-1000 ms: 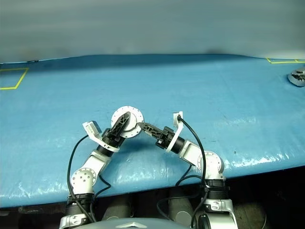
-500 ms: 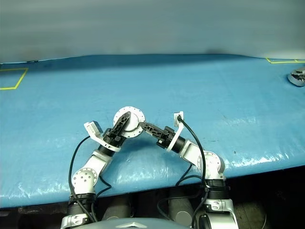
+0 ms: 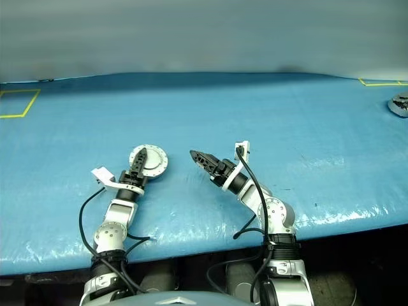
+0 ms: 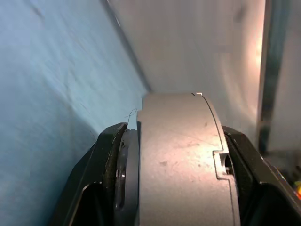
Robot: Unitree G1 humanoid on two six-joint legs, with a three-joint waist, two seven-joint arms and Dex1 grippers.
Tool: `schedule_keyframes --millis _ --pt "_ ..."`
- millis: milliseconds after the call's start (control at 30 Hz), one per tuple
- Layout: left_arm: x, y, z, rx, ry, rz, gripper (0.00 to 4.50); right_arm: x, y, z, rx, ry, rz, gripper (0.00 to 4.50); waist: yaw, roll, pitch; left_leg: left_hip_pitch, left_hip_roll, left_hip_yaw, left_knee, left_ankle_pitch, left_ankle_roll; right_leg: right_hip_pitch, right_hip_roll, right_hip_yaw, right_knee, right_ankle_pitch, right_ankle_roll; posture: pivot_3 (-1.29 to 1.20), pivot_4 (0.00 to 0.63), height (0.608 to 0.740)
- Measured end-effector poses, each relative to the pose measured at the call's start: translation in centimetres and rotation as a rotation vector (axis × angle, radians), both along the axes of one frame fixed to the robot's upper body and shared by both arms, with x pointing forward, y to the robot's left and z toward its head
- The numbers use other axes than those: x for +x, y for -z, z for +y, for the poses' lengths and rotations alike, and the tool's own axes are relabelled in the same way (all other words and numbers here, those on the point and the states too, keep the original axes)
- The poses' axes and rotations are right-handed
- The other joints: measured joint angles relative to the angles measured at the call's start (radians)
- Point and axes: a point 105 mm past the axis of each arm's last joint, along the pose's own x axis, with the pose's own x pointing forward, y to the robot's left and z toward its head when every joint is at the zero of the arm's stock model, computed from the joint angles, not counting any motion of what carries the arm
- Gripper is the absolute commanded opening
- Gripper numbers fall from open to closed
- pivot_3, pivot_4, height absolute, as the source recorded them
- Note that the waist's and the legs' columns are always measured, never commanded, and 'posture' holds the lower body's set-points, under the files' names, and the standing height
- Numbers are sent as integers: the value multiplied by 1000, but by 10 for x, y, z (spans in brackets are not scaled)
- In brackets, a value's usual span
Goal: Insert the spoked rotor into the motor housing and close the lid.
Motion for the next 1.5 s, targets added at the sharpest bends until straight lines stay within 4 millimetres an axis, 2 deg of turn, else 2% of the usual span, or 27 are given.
schedule_keyframes --millis 167,367,400,467,567,600,733,833,1033,1100,1167,1233,1300,1367,1467,1500 --pt "10 -16 42 -2 -217 -17 2653 -1 4 -2 -11 10 7 3465 -2 0 0 0 0 0 0 0 0 0 0 0 0 0 0 0 150 740" --pt "13 -9 105 132 -531 167 2653 -1 9 -10 -6 46 19 3465 -3 -1 0 0 0 0 0 0 0 0 0 0 0 2 2 0 150 740" --pt "13 -11 111 145 -556 176 2875 -1 10 -12 -6 52 21 3489 -1 -2 0 0 0 0 0 0 0 0 0 0 -1 2 1 0 150 740" --pt "13 -14 118 193 -577 186 3362 0 10 -13 -10 56 21 3501 1 -2 0 0 0 0 0 0 0 0 0 0 -1 4 -2 0 150 740" --pt "13 -15 121 239 -592 198 4359 -1 12 -15 -24 57 22 3501 3 -2 0 0 0 -1 0 0 0 0 0 0 -1 4 -2 0 150 740" --pt "12 -15 122 259 -607 209 4460 -1 12 -15 -26 57 22 3501 3 -2 0 0 0 -1 0 0 0 0 0 0 -1 4 -2 0 150 740" --pt "3 -14 135 328 -700 265 4460 0 13 -16 -32 60 22 3501 0 -2 -1 1 0 0 0 0 0 0 0 0 0 5 -2 0 150 740" --pt "-11 -17 147 386 -791 298 4460 0 13 -17 -38 63 20 3501 -3 -2 0 0 0 0 0 0 0 0 0 0 0 5 -2 0 150 740" --pt "-37 -48 173 429 -1004 259 4460 2 14 -18 -94 76 -18 3501 2 -2 -1 2 0 0 0 1 -1 1 0 0 0 6 -1 0 150 740" --pt "-42 -53 174 443 -1032 252 4460 4 13 -19 -118 90 -50 3501 4 -2 -1 1 0 0 0 1 -1 1 0 0 0 6 -1 0 150 740" --pt "-42 -59 167 517 -998 245 4460 8 10 -20 -157 116 -113 3501 4 -2 -1 1 0 0 0 1 -2 1 0 0 0 6 0 0 150 740" --pt "-30 -67 145 635 -829 195 4460 14 7 -24 -216 151 -182 3501 5 -2 -1 1 0 0 1 1 -2 2 0 0 0 5 1 0 150 740" --pt "-15 -77 94 779 -525 59 4460 18 5 -32 -268 173 -234 3501 9 -2 -1 1 -1 0 1 1 -2 2 -1 0 0 5 1 0 150 740" --pt "-9 -78 51 881 -296 -33 4460 18 4 -36 -305 171 -272 3501 6 -2 -1 2 0 1 0 1 -2 2 0 1 0 5 1 0 150 740" --pt "-18 -63 -7 1128 85 -154 4460 16 3 -47 -402 159 -360 3501 -5 0 -1 4 0 3 -2 1 -2 1 0 2 0 3 0 0 150 740" --pt "-22 -56 -19 1171 173 -178 4460 16 3 -53 -432 162 -377 3501 -7 0 -1 5 0 4 -3 1 -2 1 0 2 0 2 -2 0 150 740"
